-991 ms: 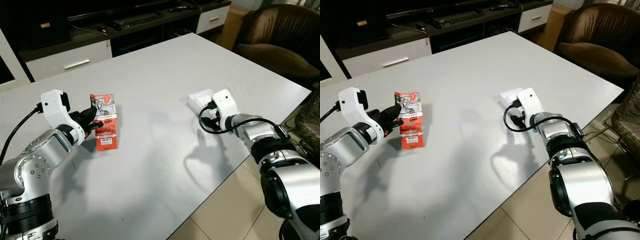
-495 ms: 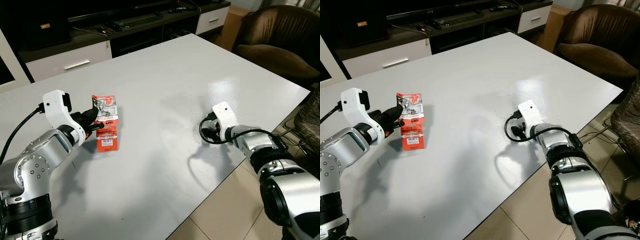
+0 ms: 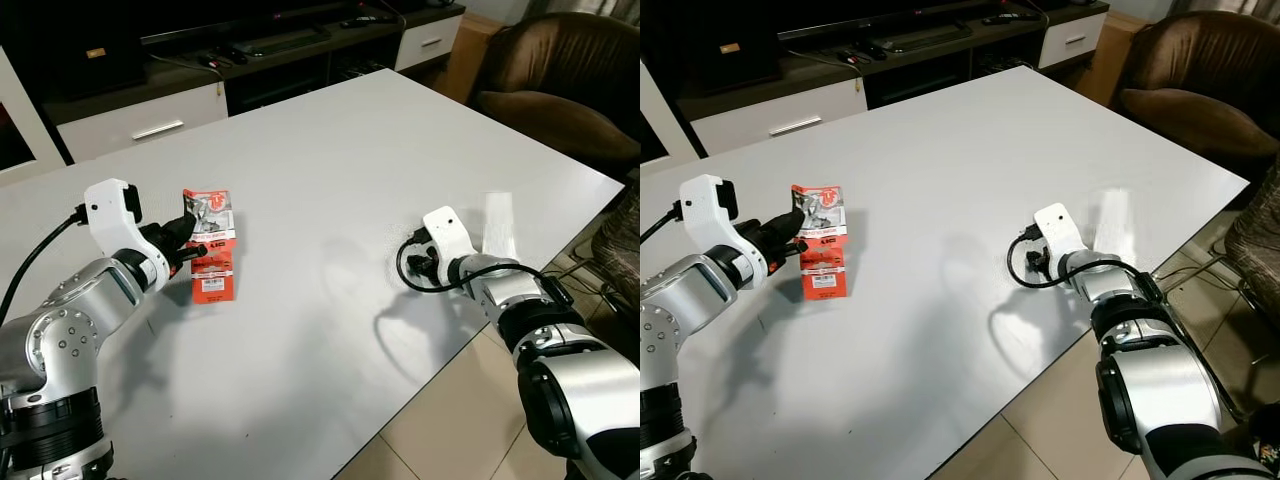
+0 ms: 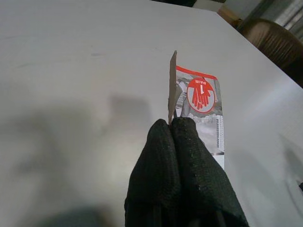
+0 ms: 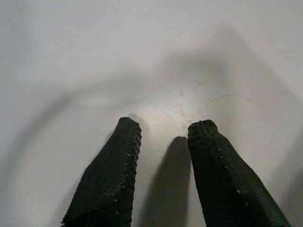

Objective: Picking trash to rubbish bin

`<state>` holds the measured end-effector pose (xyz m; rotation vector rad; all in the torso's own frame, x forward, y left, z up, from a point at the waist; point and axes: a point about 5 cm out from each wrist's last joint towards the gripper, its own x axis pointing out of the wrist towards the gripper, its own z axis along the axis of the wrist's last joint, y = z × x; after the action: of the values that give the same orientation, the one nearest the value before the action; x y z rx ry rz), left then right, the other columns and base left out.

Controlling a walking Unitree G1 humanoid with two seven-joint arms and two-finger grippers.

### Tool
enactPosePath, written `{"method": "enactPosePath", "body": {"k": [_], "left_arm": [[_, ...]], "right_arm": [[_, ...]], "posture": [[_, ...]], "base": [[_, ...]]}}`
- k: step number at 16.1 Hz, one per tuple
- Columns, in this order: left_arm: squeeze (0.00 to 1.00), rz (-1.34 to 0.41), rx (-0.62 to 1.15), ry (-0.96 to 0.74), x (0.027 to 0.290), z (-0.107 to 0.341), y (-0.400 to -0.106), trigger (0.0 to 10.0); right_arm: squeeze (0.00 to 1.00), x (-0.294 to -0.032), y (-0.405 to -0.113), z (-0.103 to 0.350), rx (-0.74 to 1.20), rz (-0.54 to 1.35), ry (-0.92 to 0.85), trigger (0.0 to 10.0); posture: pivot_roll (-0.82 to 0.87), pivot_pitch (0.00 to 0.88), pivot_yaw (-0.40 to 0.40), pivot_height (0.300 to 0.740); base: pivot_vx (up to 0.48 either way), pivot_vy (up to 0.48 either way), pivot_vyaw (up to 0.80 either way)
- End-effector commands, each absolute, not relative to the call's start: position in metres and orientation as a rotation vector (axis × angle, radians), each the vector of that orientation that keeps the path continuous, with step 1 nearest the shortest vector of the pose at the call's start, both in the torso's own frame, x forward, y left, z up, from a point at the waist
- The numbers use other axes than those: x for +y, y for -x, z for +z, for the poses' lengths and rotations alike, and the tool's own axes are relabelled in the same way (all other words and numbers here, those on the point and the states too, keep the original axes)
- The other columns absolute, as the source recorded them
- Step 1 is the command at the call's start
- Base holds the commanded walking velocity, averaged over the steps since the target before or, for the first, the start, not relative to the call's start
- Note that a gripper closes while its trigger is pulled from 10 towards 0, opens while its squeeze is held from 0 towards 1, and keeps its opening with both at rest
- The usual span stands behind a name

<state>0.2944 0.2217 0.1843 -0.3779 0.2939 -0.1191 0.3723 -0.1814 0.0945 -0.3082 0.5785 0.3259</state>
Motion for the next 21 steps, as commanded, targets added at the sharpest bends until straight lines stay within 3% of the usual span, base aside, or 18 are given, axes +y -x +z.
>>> {"method": "enactPosePath", "body": {"k": [1, 4, 5, 6, 7, 8, 9, 10, 13, 16, 21], "left_arm": [[0.00, -0.138, 0.281, 0.366, 0.220, 0.190, -0.295, 0.0], [0.00, -0.128, 0.283, 0.367, 0.221, 0.188, -0.296, 0.0], [0.00, -0.116, 0.282, 0.366, 0.222, 0.187, -0.296, 0.0], [0.00, -0.105, 0.280, 0.368, 0.223, 0.186, -0.296, 0.0], [0.00, -0.069, 0.273, 0.355, 0.227, 0.185, -0.297, 0.0], [0.00, -0.048, 0.270, 0.357, 0.231, 0.184, -0.298, 0.0], [0.00, -0.046, 0.269, 0.356, 0.232, 0.184, -0.298, 0.0], [0.00, -0.056, 0.269, 0.355, 0.230, 0.184, -0.298, 0.0], [0.00, -0.093, 0.289, 0.347, 0.221, 0.178, -0.295, 0.0], [0.00, -0.174, 0.291, 0.365, 0.209, 0.178, -0.292, 0.0], [0.00, -0.259, 0.300, 0.327, 0.195, 0.176, -0.289, 0.0]], "right_arm": [[0.00, -0.181, -0.370, 0.091, 0.575, 0.338, 0.292, 0.0], [0.00, -0.157, -0.372, 0.097, 0.458, 0.492, 0.291, 0.0], [0.00, -0.149, -0.373, 0.101, 0.409, 0.539, 0.293, 1.6], [0.00, -0.143, -0.374, 0.104, 0.372, 0.572, 0.298, 7.6], [0.00, -0.132, -0.375, 0.111, 0.291, 0.602, 0.330, 10.0], [0.00, -0.126, -0.377, 0.117, 0.236, 0.605, 0.292, 10.0], [0.61, -0.124, -0.381, 0.126, 0.176, 0.570, 0.268, 10.0], [1.00, -0.124, -0.384, 0.132, 0.140, 0.533, 0.248, 10.0], [1.00, -0.128, -0.383, 0.127, 0.180, 0.512, 0.320, 10.0], [1.00, -0.156, -0.387, 0.123, 0.277, 0.287, 0.314, 10.0], [1.00, -0.172, -0.385, 0.117, 0.332, 0.162, 0.285, 10.0]], "posture": [[0.08, 0.000, -0.022, 0.740], [0.07, 0.000, -0.022, 0.740], [0.07, 0.000, -0.022, 0.740], [0.07, 0.000, -0.021, 0.740], [0.07, 0.000, -0.018, 0.740], [0.06, 0.000, -0.020, 0.740], [0.07, 0.000, -0.023, 0.740], [0.06, 0.000, -0.024, 0.740], [0.05, 0.000, -0.030, 0.740], [0.05, 0.000, -0.041, 0.740], [0.04, 0.000, -0.049, 0.740]], "base": [[0.000, 0.000, 0.00], [0.000, 0.000, 0.00], [0.000, 0.000, 0.00], [0.000, 0.000, 0.00], [0.000, 0.000, 0.00], [0.000, 0.000, 0.00], [0.000, 0.000, 0.00], [0.000, 0.000, 0.00], [0.000, 0.000, 0.00], [0.000, 0.000, 0.00], [0.000, 0.000, 0.00]]}}
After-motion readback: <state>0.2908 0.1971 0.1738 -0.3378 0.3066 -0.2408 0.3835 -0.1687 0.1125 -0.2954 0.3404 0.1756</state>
